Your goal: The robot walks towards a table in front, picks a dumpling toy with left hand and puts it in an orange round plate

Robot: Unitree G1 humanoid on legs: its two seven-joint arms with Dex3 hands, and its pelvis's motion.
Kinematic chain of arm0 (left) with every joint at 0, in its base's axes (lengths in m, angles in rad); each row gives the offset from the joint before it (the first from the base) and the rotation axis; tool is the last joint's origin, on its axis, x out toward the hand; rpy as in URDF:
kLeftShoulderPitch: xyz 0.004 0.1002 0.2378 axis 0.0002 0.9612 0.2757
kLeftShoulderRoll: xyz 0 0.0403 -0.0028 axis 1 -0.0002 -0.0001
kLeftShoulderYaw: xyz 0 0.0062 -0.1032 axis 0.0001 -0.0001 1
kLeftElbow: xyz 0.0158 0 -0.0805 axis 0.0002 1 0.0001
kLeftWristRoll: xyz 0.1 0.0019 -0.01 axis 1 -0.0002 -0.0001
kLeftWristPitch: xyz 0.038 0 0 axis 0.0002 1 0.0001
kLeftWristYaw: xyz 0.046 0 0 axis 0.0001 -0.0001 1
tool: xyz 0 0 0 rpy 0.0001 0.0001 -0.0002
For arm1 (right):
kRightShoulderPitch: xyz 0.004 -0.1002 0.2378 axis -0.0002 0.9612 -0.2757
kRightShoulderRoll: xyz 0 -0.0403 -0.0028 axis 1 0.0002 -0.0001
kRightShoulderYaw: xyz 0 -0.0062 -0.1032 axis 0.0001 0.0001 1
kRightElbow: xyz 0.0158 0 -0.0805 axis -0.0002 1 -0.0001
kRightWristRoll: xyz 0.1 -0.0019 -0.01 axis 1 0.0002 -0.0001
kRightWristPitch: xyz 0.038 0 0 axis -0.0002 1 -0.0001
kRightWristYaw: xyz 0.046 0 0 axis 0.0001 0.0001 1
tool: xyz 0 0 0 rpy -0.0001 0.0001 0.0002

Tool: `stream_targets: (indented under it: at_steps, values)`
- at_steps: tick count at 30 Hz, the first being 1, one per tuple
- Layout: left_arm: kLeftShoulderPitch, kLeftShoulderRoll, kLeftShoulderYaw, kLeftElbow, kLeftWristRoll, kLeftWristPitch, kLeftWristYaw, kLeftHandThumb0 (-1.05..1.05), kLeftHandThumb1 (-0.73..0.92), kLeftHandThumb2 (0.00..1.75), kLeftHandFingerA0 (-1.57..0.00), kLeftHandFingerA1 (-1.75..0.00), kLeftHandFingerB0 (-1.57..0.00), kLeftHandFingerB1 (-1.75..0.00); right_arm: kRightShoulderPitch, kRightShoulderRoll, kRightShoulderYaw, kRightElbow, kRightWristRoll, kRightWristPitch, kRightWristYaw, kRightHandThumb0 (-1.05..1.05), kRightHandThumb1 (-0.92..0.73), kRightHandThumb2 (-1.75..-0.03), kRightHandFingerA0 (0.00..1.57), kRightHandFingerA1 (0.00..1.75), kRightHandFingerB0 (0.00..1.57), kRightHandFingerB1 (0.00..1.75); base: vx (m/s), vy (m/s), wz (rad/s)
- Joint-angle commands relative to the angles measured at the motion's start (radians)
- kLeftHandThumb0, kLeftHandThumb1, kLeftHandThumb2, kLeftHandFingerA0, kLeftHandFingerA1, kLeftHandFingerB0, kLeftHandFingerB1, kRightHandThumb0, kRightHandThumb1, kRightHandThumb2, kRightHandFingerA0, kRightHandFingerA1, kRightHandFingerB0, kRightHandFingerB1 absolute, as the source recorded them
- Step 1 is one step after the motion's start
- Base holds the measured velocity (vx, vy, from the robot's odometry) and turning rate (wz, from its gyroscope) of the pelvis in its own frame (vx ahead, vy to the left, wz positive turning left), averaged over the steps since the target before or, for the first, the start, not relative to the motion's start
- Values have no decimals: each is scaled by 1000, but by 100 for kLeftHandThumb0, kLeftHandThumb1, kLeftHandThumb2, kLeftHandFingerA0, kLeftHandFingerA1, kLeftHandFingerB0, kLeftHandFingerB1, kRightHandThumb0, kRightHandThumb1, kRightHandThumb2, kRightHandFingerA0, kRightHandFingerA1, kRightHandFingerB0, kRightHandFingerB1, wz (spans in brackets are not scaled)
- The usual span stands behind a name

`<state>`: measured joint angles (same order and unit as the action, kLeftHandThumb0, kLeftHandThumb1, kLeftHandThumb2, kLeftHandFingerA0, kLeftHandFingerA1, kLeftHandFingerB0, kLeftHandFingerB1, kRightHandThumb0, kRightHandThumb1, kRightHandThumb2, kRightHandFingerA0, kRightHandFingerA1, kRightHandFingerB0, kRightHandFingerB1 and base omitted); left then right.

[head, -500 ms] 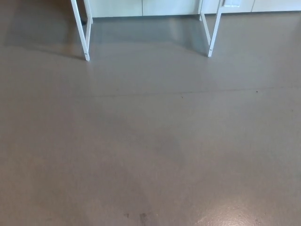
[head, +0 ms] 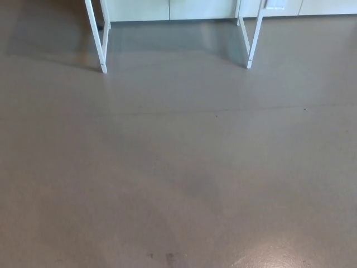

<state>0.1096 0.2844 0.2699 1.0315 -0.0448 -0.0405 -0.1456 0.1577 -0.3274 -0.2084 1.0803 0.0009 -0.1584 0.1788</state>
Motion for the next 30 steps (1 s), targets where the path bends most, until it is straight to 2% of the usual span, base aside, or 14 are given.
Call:
stream_targets:
  at_steps: [1, 2, 11, 15, 16, 30]
  values:
    - [-10, 32, -18, 53, 17, -69, 17, -3, 67, 61, -50, -62, -33, -41, 7, -13, 11, 25, -10, -58, -27, -27, -76, -63, 52, 73, 37, 34, 0, 0, 0]
    - [-5, 33, -21, 46, 16, -69, 16, -2, 67, 60, -52, -63, -33, -41, 10, -11, 10, 25, -9, -62, -28, -26, -74, -62, 53, 64, 37, 34, 0, 0, 0]
    - [6, 42, -44, 51, 21, -85, 25, -4, 66, 60, -54, -64, -33, -41, 18, -9, 19, 25, -4, -65, -32, -26, -77, -63, 51, 67, 34, 34, 0, 0, 0]
    - [9, 41, -45, 47, 12, -90, 27, -5, 66, 60, -54, -67, -34, -42, 17, -8, 18, 29, 0, -65, -29, -26, -77, -62, 50, 63, 34, 34, 0, 0, 0]
    - [9, 42, -48, 50, 14, -89, 26, 0, 68, 59, -46, -58, -33, -40, 21, -8, 17, 29, 3, -72, -25, -28, -76, -63, 50, 63, 37, 35, 0, 0, 0]
    - [10, 63, -95, 82, 39, -121, 30, -7, 70, 60, -51, -61, -32, -39, 24, -3, 18, 47, 6, -93, -33, -27, -76, -62, 53, 62, 39, 35, 1, 28, 7]
